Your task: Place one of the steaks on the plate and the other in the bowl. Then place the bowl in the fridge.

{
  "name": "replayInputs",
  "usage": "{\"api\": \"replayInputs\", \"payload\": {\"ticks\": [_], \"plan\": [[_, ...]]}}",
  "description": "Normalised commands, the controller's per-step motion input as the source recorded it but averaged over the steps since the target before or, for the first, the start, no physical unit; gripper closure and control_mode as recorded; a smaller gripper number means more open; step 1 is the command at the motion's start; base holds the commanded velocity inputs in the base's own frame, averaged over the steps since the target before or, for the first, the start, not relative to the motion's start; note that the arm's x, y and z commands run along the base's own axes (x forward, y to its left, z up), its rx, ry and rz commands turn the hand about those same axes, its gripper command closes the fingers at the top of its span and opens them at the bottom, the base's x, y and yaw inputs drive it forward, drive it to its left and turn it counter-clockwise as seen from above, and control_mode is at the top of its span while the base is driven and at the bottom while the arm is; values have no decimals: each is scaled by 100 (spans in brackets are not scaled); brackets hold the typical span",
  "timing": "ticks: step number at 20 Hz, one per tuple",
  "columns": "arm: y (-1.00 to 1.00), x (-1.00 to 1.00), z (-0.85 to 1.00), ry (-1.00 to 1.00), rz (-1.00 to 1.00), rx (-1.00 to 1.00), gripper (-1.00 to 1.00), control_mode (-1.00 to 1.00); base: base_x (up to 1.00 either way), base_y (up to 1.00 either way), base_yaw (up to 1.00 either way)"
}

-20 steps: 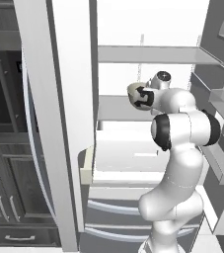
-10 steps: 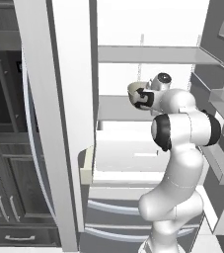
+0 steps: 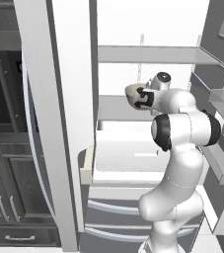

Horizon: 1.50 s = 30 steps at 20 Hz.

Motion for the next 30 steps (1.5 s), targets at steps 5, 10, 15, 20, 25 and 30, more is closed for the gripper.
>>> {"api": "replayInputs", "payload": {"ticks": [5, 10, 15, 20, 25, 30], "plan": [[0, 0, 0, 0, 0, 0, -100, -100, 0, 0, 0], [6, 0, 2, -4, 0, 0, -100, -100, 0, 0, 0], [11, -5, 17, -16, 0, 0, -100, -100, 0, 0, 0], [3, -6, 12, -4, 0, -2, -100, -100, 0, 0, 0], [0, -34, 47, -7, 0, -3, -100, -100, 0, 0, 0], [0, -45, 13, -5, 0, -1, -100, -100, 0, 0, 0]]}}
